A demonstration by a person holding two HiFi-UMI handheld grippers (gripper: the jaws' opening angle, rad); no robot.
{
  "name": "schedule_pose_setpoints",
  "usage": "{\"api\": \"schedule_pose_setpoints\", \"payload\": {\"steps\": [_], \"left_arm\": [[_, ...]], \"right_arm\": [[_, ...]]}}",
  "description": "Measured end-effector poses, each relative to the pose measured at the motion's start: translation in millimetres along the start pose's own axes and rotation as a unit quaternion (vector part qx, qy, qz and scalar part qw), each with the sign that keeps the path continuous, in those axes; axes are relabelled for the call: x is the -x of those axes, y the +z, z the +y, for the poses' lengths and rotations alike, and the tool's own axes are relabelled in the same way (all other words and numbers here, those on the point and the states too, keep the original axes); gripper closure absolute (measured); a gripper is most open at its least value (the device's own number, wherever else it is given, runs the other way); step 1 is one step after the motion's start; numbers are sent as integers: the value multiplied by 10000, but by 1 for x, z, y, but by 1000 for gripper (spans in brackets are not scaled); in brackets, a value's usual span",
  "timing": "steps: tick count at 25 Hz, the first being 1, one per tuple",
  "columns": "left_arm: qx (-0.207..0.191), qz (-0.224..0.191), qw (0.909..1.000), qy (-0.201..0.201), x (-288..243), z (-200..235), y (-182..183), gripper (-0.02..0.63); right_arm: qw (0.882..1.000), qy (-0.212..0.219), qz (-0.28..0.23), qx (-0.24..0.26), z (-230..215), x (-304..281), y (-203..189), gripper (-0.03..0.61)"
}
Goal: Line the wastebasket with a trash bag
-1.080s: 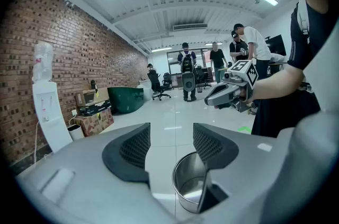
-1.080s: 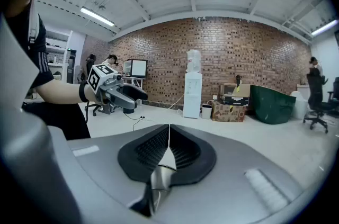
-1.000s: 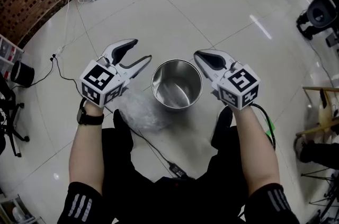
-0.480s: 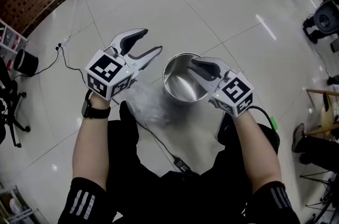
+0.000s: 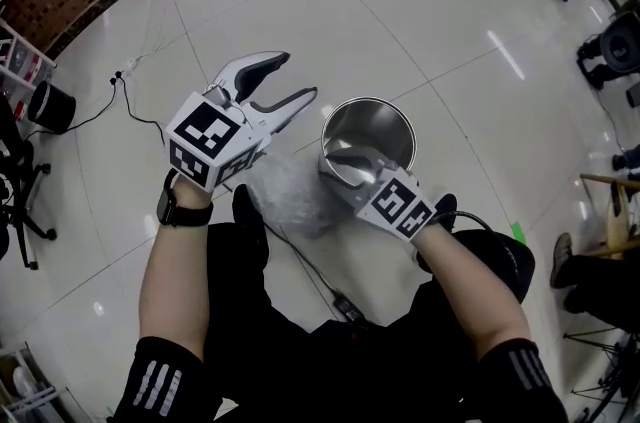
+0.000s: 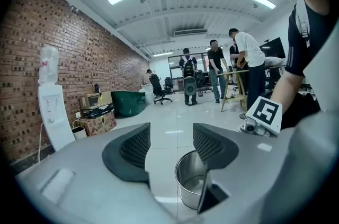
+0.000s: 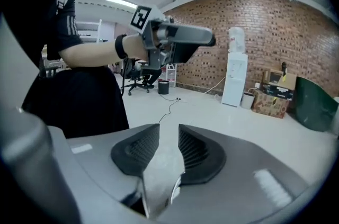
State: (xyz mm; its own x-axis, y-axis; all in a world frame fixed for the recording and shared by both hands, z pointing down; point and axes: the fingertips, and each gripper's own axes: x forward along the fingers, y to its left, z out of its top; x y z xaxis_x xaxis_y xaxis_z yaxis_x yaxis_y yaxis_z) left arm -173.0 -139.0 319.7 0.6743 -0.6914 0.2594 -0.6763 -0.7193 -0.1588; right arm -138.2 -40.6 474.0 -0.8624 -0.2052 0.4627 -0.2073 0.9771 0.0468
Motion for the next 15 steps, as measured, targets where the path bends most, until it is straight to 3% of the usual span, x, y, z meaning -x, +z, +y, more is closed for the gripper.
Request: {"api": "schedule_pose_setpoints", "payload": {"steps": [6, 10, 15], "left_arm": [[-63, 14, 10000, 24, 18, 4, -8, 365], [-9, 120, 9999, 86, 33, 7, -13, 365], [26, -37, 9998, 181, 50, 16, -14, 365]], "right_arm": [[9953, 528, 775, 234, 49, -52, -52, 428], [9853, 920, 1398, 353, 77, -87, -100, 412], [9699, 979, 2209, 295, 96, -120, -179, 373]]}}
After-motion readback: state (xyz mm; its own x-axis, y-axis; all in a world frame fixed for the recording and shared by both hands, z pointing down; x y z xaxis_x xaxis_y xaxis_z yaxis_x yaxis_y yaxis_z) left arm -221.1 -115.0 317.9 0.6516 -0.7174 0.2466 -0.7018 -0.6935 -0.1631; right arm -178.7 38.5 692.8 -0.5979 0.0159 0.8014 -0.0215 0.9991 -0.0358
